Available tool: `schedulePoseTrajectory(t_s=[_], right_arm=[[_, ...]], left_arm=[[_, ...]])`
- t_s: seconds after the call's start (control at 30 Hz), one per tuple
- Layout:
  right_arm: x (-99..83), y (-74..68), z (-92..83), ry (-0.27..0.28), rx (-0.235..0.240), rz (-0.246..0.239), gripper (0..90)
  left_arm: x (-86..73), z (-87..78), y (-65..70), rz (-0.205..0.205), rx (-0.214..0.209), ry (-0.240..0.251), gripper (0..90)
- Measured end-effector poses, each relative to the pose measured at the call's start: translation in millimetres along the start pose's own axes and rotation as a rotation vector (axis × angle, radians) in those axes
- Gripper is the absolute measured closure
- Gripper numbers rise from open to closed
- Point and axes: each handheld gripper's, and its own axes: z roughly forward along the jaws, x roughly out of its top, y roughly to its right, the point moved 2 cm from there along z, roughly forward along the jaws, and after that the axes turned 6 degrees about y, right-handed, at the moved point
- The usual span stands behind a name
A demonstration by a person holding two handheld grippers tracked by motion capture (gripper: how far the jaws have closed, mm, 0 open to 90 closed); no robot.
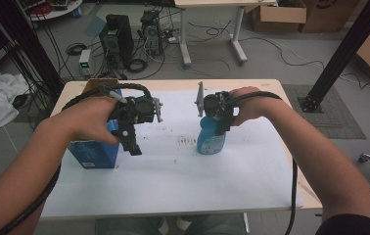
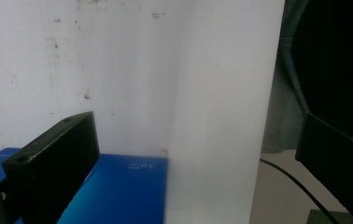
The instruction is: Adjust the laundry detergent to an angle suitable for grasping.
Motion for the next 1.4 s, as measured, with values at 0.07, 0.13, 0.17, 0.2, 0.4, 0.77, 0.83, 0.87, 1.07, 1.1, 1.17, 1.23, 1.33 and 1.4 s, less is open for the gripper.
schedulePoseTrajectory(t_s=[0.07, 0.13, 0.17, 0.2, 0.4, 0.77, 0.83, 0.87, 1.07, 1.1, 1.17, 1.23, 1.33, 1.4], right_arm=[[0.0, -0.1, -0.1, 0.001, -0.001, 0.0, 34.1], [-0.2, 0.0, -0.2, 0.003, -0.001, -0.003, 34.5], [-0.2, 0.0, -0.2, 0.003, -0.001, -0.003, 34.5], [-0.3, 0.1, -0.2, 0.003, -0.001, -0.002, 34.7], [-0.7, -0.1, 0.0, 0.009, -0.013, -0.009, 36.5], [-2.0, 1.0, -0.2, 0.019, 0.001, -0.009, 37.9], [-2.3, 1.5, -0.3, 0.022, 0.004, -0.006, 38.0], [-2.3, 1.7, -0.2, 0.024, 0.005, -0.006, 38.0], [-2.7, 1.9, -0.5, 0.039, 0.01, -0.003, 38.1], [-3.0, 2.1, -0.4, 0.046, 0.014, 0.001, 38.1], [-3.5, 2.3, -1.0, 0.055, 0.023, 0.009, 38.2], [-2.9, 2.0, -2.9, 0.058, 0.022, 0.018, 38.2], [-1.0, 1.6, -9.2, 0.075, 0.019, 0.036, 38.2], [0.0, 1.3, -13.4, 0.082, 0.017, 0.051, 38.3]], left_arm=[[0.3, 0.1, 0.0, 0.0, 0.001, 0.002, 0.1], [0.8, 0.0, -0.1, 0.001, 0.001, 0.0, 0.1], [0.9, 0.3, -0.1, 0.002, 0.001, 0.0, 0.1], [1.2, 0.4, -0.1, 0.002, -0.001, -0.001, 0.1], [1.0, 1.5, -0.1, 0.001, -0.001, 0.002, 0.1], [-0.8, 2.2, -0.2, -0.003, -0.002, 0.002, 0.1], [-1.4, 2.5, -0.2, -0.003, -0.001, 0.007, 0.1], [-1.5, 2.3, 0.0, -0.003, -0.003, 0.004, 0.1], [-2.7, 2.2, 0.8, -0.005, -0.001, 0.001, 0.1], [-2.7, 2.1, 1.3, -0.003, 0.001, 0.001, 0.1], [-2.3, 1.1, 2.2, 0.0, 0.003, -0.001, 0.1], [-1.9, 0.0, 2.8, 0.005, 0.005, 0.001, 0.1], [-1.7, -1.1, 3.6, 0.007, 0.008, 0.006, 0.1], [-1.7, -1.3, 4.1, 0.009, 0.009, 0.004, 0.1]])
